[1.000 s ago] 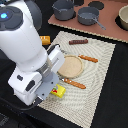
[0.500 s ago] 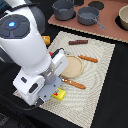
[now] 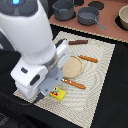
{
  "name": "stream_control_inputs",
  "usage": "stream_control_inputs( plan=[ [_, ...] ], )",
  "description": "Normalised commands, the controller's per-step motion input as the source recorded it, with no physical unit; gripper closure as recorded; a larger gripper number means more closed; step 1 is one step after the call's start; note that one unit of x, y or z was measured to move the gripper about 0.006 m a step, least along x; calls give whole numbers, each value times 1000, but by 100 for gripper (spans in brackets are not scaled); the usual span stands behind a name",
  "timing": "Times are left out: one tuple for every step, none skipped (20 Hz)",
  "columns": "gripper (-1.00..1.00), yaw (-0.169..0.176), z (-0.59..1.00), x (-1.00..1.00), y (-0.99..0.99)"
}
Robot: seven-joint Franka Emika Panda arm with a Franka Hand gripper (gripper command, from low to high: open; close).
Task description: Interact with the objects in diverse but meaningful ways.
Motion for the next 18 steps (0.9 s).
stream_control_inputs(
  plan=[
    [-100,31,326,-723,623],
    [-100,30,280,-766,620],
    [-100,28,237,-789,617],
    [-100,25,200,-794,620],
    [-100,24,189,-800,617],
    [-100,21,180,-794,629],
    [-100,21,174,-794,634],
    [-100,28,131,-814,609],
    [-100,32,71,-831,591],
    [-100,30,20,-869,574],
    [-100,29,14,-886,569],
    [-100,27,3,-889,574],
    [-100,26,14,-897,571],
    [-100,29,20,-900,566],
    [-100,33,11,-894,557],
    [-100,35,0,-906,543],
    [-100,36,0,-920,526],
    [-100,38,0,-920,520]
  ],
)
